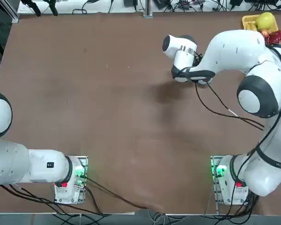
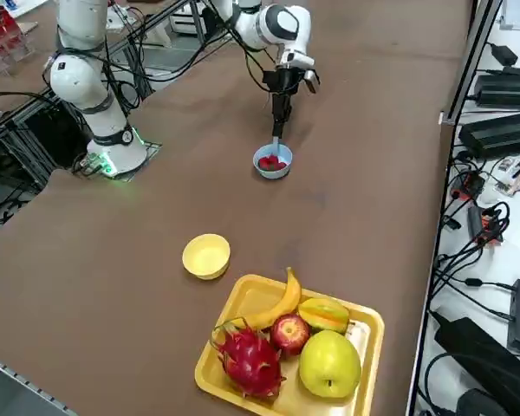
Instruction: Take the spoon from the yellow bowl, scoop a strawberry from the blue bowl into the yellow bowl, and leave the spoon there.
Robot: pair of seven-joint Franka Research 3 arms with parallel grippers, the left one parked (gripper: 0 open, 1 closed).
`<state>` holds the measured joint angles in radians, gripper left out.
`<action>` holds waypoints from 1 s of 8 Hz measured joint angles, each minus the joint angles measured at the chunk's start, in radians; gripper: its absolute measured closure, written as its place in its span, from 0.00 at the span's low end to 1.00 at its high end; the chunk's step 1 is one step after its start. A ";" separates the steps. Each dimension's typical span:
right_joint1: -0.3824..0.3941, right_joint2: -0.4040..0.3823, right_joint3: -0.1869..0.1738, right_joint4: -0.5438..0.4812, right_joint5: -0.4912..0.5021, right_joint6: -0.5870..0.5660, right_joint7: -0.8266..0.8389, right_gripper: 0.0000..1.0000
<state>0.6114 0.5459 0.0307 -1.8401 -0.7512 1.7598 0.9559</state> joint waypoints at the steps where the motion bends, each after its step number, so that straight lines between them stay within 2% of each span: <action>1: 0.010 0.007 -0.001 0.003 -0.005 -0.008 0.001 0.89; 4: 0.030 0.051 -0.002 0.054 -0.009 -0.054 0.002 0.89; 8: 0.084 0.146 -0.004 0.181 -0.011 -0.147 0.002 0.89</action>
<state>0.6952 0.6921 0.0271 -1.6595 -0.7626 1.6125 0.9574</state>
